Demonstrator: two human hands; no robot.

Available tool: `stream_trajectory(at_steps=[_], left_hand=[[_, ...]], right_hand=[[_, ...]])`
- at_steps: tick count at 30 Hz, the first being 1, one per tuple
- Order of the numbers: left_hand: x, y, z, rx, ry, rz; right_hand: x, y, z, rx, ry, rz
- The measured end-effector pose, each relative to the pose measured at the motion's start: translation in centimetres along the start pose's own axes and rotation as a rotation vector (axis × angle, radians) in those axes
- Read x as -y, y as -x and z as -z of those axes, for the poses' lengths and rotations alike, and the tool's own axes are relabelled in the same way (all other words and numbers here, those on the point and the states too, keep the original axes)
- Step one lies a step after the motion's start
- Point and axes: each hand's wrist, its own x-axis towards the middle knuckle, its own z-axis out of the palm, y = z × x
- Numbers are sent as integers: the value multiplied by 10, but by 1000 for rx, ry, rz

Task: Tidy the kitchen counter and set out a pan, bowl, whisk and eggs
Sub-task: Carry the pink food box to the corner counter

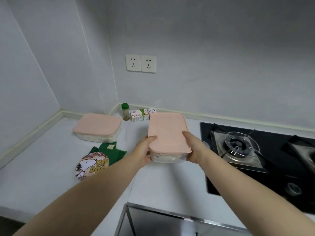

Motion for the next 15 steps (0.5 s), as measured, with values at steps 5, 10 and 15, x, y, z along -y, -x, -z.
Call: stream_trajectory(at_steps=[5,10,15], left_hand=[[16,20,-37,59,-45,13],[29,42,-87,103,-87,18],[51,71,-150,182,-130,17]], right_hand=[[-6,25,40,-58,-66,28],[-6,51,93,-102,-173,65],[-4,80,160,-165,-278,104]])
